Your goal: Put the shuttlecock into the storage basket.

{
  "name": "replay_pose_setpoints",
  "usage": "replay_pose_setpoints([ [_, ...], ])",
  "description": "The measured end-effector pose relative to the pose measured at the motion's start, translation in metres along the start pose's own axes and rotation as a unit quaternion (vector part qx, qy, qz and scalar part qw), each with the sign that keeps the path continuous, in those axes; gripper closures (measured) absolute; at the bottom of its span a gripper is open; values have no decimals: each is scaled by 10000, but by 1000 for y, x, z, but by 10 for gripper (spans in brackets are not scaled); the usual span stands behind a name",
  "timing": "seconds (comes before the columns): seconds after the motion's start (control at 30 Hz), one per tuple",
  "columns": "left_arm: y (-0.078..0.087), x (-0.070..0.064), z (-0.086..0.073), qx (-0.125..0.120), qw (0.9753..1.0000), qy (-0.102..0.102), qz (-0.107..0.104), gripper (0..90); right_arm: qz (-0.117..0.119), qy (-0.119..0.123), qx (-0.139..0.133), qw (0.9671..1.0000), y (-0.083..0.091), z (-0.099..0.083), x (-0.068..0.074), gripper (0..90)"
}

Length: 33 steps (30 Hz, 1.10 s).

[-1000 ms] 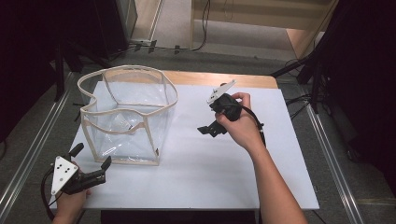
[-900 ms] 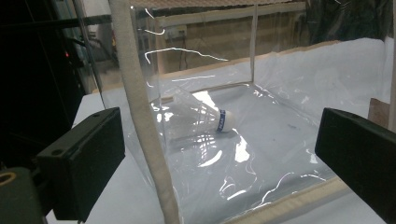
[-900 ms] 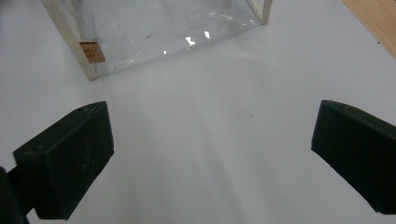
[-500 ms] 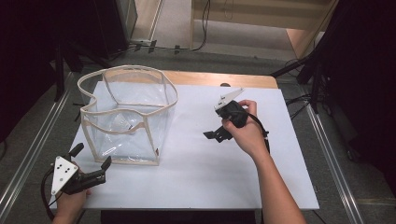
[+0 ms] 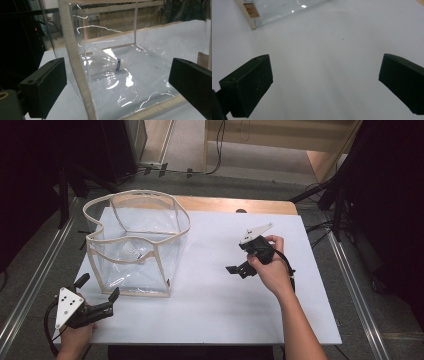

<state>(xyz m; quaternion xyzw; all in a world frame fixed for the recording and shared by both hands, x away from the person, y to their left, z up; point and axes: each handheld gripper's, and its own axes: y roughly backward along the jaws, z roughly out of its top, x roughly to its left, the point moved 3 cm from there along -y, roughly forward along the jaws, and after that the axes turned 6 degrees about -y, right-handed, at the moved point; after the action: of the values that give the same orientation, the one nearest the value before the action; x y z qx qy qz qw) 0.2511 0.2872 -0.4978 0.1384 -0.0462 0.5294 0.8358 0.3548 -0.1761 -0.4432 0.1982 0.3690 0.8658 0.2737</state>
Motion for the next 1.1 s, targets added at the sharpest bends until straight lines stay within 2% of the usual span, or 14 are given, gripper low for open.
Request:
replay_pose_setpoints([
  [1.1, 0, -1, 0, 32, 10000, -64, 0, 23, -147, -423, -426, 9981, 10, -65, -12, 0],
])
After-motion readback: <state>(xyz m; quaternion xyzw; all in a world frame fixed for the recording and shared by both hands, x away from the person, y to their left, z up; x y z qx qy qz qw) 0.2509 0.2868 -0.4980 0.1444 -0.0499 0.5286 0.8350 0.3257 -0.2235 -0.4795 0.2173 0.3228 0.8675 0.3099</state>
